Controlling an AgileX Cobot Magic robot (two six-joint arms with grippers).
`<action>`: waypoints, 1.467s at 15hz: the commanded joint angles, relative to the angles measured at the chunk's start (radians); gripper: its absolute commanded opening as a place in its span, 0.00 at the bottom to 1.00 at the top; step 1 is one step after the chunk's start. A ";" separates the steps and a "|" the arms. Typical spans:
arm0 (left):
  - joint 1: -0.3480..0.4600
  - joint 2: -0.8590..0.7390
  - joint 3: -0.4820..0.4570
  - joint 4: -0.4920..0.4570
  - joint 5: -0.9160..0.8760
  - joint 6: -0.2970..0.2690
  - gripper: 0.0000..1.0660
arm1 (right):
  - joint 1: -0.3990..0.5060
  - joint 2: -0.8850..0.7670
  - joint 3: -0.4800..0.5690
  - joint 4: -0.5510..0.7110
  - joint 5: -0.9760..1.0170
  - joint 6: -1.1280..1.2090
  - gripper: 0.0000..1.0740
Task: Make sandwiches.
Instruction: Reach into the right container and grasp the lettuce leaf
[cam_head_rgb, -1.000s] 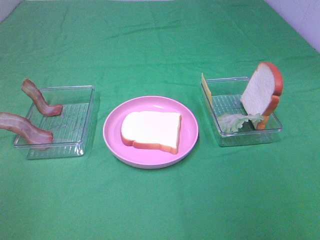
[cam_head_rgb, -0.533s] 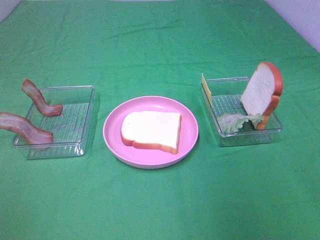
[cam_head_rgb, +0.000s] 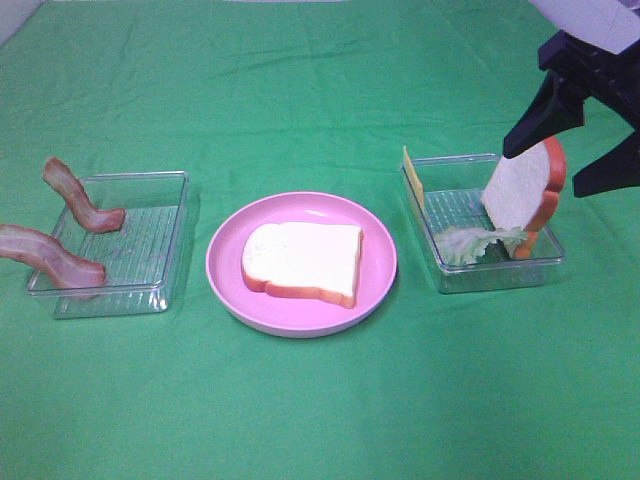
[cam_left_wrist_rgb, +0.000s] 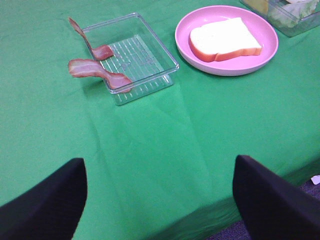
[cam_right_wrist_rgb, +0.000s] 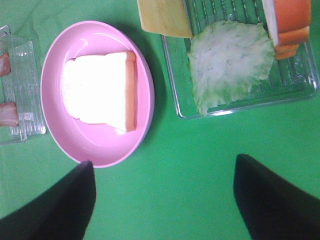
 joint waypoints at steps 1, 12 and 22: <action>0.000 -0.021 0.008 0.001 -0.023 -0.006 0.71 | -0.004 0.087 -0.049 0.015 0.027 -0.021 0.67; 0.000 -0.021 0.015 0.012 -0.020 -0.006 0.71 | -0.004 0.391 -0.090 0.079 -0.056 -0.021 0.65; 0.000 -0.020 0.059 -0.008 -0.132 -0.006 0.71 | -0.003 0.419 -0.090 0.130 -0.129 -0.043 0.51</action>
